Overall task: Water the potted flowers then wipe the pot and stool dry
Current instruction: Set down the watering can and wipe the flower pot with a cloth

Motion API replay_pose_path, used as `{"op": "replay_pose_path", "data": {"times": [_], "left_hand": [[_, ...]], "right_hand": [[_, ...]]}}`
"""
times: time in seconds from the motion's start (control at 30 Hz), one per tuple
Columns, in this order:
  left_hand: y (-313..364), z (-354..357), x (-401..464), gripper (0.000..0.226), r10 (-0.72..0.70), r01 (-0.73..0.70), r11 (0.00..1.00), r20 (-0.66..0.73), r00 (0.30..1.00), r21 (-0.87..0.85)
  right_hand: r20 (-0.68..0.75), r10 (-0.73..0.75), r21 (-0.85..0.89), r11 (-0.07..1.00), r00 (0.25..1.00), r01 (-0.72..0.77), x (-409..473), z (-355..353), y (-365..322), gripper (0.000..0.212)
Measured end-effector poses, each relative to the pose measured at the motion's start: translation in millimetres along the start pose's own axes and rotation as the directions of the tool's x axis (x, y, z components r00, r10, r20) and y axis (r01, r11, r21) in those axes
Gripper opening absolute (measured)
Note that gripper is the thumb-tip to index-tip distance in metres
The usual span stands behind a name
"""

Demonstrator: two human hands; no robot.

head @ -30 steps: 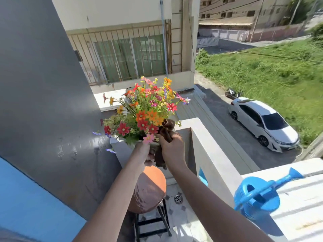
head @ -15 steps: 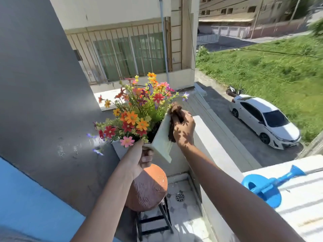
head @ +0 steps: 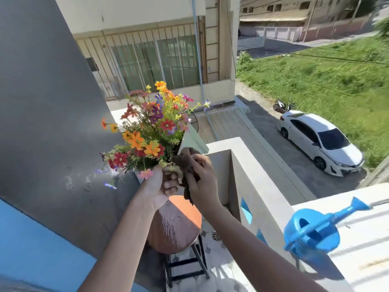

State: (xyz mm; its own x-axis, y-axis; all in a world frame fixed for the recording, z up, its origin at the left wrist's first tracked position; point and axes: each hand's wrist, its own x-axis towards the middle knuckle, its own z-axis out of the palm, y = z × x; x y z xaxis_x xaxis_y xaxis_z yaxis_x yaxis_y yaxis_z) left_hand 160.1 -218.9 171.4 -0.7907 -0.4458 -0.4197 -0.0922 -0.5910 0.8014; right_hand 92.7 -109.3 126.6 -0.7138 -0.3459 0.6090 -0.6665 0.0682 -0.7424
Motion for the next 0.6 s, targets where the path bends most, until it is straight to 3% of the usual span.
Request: {"op": "replay_pose_path", "data": {"times": [0.17, 0.27, 0.37, 0.47, 0.6], "left_hand": [[2.1, 7.2, -13.1, 0.038, -0.073, 0.086, 0.992, 0.129, 0.989, -0.096], [1.3, 8.1, -11.2, 0.041, -0.084, 0.099, 0.989, 0.126, 0.988, -0.112], [-1.3, 6.5, -10.7, 0.041, -0.104, 0.112, 0.992, 0.12, 0.987, -0.063], [-6.5, 2.8, -11.9, 0.041, -0.112, 0.119, 0.991, 0.113, 0.987, -0.054], [-10.9, 3.6, -6.2, 0.04, -0.096, 0.102, 0.992, 0.08, 0.992, -0.081]], "right_hand": [[-0.122, 0.169, 0.123, 0.98, 0.978, -0.155, 59.8, -9.5, 26.8, 0.029], [-0.128, 0.214, 0.086, 0.975, 0.968, -0.204, 63.0, -2.6, 36.1, 0.031], [-0.169, 0.24, -0.04, 0.967, 0.956, -0.25, 65.8, 0.9, 47.3, 0.017], [-0.231, 0.343, -0.017, 0.934, 0.911, -0.356, 76.6, -5.4, 55.6, 0.013], [-0.129, 0.363, -0.065, 0.926, 0.923, -0.373, 71.4, -0.9, 56.3, 0.016]]}}
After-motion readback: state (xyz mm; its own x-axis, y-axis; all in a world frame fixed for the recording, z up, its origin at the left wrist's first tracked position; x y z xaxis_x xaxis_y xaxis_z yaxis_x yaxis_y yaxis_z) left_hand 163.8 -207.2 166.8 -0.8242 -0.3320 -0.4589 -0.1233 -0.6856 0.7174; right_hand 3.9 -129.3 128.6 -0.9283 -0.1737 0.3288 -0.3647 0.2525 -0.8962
